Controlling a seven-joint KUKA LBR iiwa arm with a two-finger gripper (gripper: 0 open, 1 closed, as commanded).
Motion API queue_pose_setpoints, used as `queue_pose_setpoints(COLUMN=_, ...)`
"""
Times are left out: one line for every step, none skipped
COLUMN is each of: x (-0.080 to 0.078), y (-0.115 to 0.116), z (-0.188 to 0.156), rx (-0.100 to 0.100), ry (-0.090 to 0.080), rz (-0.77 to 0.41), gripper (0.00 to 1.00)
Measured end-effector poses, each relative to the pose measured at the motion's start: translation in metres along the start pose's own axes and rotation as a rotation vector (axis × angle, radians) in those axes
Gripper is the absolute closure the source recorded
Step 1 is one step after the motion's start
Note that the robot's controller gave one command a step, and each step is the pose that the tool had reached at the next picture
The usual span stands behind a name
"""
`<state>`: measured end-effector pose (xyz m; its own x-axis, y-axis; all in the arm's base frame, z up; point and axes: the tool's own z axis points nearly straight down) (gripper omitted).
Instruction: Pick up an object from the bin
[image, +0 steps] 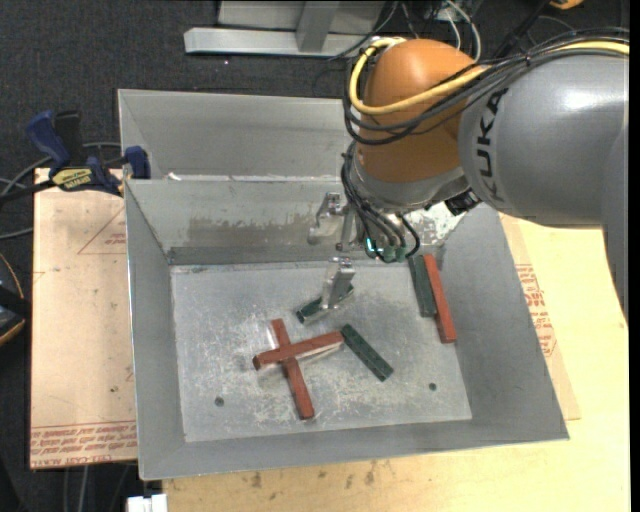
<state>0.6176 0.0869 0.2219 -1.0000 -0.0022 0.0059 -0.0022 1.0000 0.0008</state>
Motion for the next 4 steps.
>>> queue_pose_setpoints(x=-0.002, y=0.000, z=-0.004, rx=-0.001, ry=-0.007, rz=0.001, gripper=0.00)
queue_pose_setpoints(x=0.002, y=-0.013, z=0.033, rx=-0.001, ry=-0.013, rz=-0.068, gripper=0.00)
queue_pose_setpoints(x=0.025, y=-0.027, z=0.073, rx=0.001, ry=-0.007, rz=-0.273, gripper=0.00)
queue_pose_setpoints(x=-0.009, y=-0.041, z=0.136, rx=0.001, ry=-0.009, rz=-0.425, gripper=1.00)
